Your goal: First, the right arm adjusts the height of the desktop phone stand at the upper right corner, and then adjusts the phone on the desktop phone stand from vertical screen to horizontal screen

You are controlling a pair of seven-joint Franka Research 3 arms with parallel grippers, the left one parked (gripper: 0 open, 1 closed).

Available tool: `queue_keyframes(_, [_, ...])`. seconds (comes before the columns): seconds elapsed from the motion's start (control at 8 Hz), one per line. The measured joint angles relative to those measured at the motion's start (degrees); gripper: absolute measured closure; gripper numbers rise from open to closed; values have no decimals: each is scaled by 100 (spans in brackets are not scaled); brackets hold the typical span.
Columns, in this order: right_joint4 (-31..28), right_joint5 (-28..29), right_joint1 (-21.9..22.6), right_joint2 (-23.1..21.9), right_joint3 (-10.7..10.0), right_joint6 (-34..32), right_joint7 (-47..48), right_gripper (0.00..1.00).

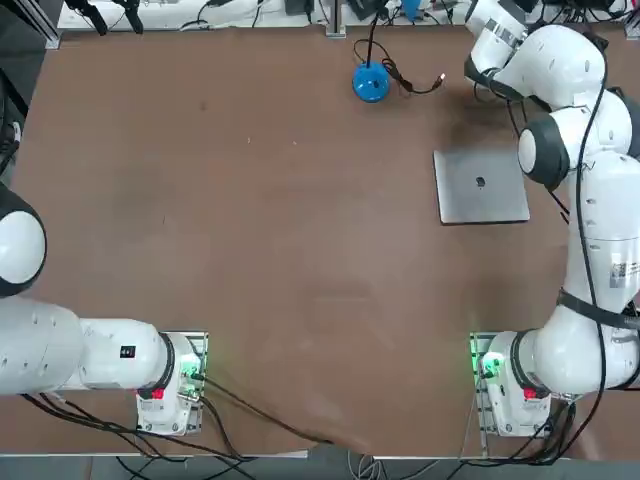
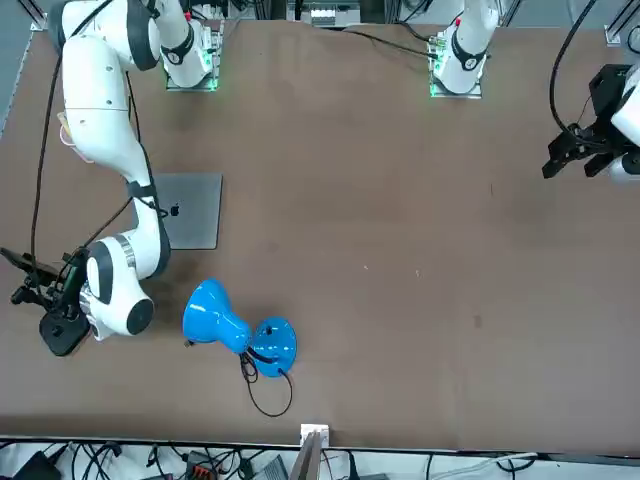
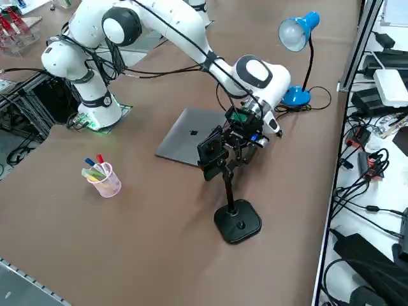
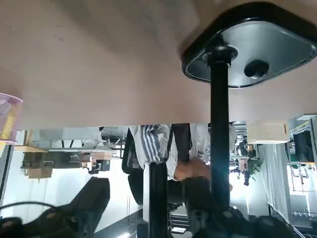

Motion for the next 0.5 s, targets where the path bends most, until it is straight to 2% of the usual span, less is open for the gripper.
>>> queue_keyframes(0.38, [-5, -15, -7, 65, -15, -136, 0, 15])
queue_keyframes(0.5, [-5, -16, -8, 92, -18, -153, 1, 21])
